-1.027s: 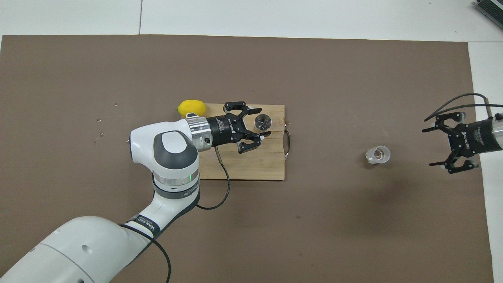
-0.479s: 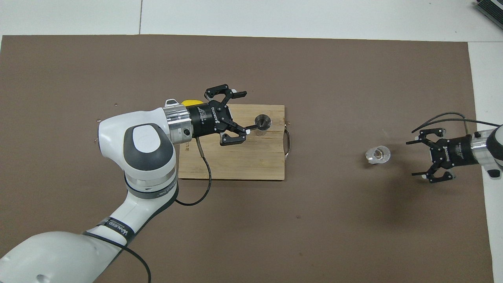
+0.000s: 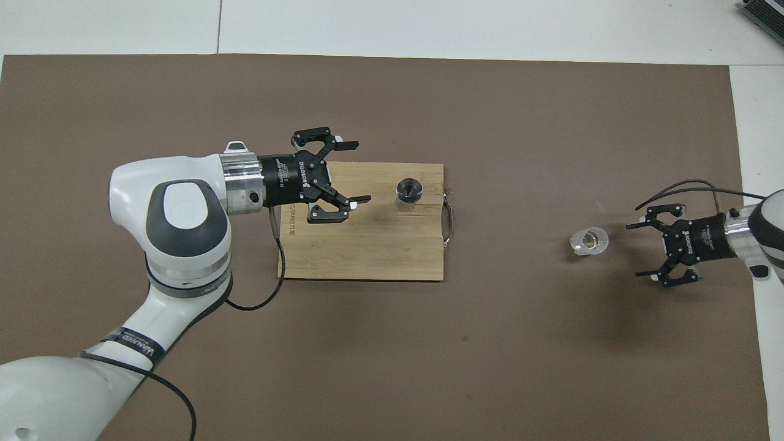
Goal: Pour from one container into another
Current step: 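Release the dark cup with the left gripper while the right gripper reaches the glass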
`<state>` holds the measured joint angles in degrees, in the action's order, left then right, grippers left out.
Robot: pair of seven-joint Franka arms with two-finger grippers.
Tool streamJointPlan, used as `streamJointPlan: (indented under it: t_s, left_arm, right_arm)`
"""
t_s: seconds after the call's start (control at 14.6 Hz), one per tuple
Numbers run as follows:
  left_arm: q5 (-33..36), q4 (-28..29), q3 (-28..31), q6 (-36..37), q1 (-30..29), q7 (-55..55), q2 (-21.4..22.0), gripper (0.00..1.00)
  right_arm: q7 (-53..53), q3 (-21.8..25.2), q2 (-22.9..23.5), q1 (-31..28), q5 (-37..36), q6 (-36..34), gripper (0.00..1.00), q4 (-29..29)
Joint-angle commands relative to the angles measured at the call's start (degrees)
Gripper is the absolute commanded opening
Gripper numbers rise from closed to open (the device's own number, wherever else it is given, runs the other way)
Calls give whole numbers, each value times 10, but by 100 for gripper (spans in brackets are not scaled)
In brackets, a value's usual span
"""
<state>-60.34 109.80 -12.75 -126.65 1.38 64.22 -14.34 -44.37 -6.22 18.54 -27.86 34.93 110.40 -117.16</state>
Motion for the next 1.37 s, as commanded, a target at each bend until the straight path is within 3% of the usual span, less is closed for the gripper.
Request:
streamJointPlan:
  t_s: [0.0,0.34,0.75,0.96,1.3]
  left_arm:
    - [120,-14,-3,8,-25,4,16,100]
    - [311,-69,-2,-3,-66,0,16,100]
    - [540,-117,-3,-18,-74,-19,15,100]
    - [593,-142,-9,44,-73,-123,17,100]
    - [603,-151,-8,147,-75,-439,27,100]
  right_arm:
    - [23,-5,3,-3,22,2,100,-6]
    - [44,-9,0,8,40,7,100,-17]
    - [56,-9,1,18,48,10,100,-18]
    - [57,-9,2,27,56,20,100,-18]
    - [56,-8,3,43,63,32,100,-18]
